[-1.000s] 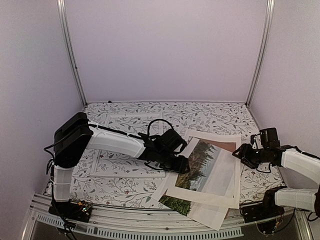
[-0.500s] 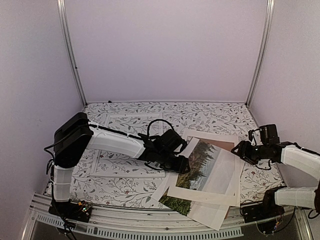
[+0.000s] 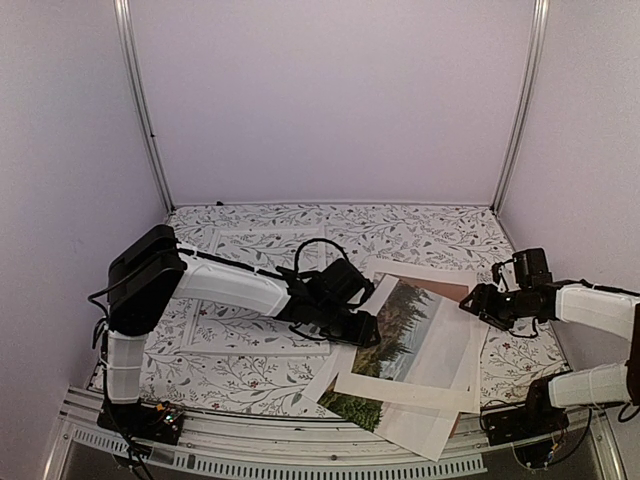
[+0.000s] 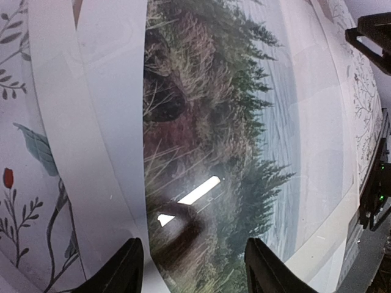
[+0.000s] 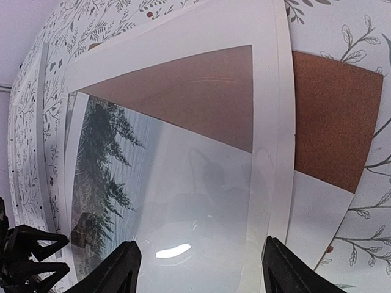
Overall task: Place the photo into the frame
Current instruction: Pick up the glass panel from the mat board.
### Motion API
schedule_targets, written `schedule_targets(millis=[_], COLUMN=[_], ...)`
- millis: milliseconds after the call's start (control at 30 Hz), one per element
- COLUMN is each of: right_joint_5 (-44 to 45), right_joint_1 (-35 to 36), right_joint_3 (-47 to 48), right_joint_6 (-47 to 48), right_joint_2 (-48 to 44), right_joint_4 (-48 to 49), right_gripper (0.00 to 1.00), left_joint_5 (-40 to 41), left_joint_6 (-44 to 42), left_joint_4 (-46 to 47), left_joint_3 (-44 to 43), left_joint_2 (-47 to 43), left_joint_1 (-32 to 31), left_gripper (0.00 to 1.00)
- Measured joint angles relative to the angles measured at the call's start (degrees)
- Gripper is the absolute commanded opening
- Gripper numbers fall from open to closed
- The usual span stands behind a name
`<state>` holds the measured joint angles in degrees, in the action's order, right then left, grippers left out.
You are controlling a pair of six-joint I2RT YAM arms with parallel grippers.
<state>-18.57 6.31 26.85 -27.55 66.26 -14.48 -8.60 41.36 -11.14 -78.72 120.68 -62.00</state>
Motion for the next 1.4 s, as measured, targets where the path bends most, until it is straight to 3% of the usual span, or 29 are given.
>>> schedule_targets(millis=[500, 833, 967, 1133, 1400], right_joint_5=[-2.4, -12.72, -14.88, -16.0, -15.61], right_joint_1=[-0.37, -0.22, -0.2, -0.22, 0.02], right_joint_3=[0.39, 2.01, 2.47, 3.5, 9.51], right_joint_6=[3.37, 3.58, 3.72, 4.15, 4.7], right_joint_2=[2.97, 1.88, 1.73, 1.86, 2.23], right_joint_4=[3.87, 3.8, 3.78, 3.04, -2.4], right_gripper=[0.54, 0.44, 0.3, 0.0, 0.0], left_joint_5=[-0.02, 0.0, 0.02, 0.09, 0.28], left_joint_6=[-0.63, -0.61, -0.61, -0.61, -2.08], left_joint_4=[0.2, 0.31, 0.35, 0.52, 1.22], left_joint_3=[0.13, 0.15, 0.17, 0.28, 1.79], left_joint_2=[0.0, -0.02, -0.02, -0.02, -1.36], left_joint_1=[0.0, 0.0, 0.0, 0.0, 0.09], left_gripper=[0.59, 0.59, 0.59, 0.6, 0.69])
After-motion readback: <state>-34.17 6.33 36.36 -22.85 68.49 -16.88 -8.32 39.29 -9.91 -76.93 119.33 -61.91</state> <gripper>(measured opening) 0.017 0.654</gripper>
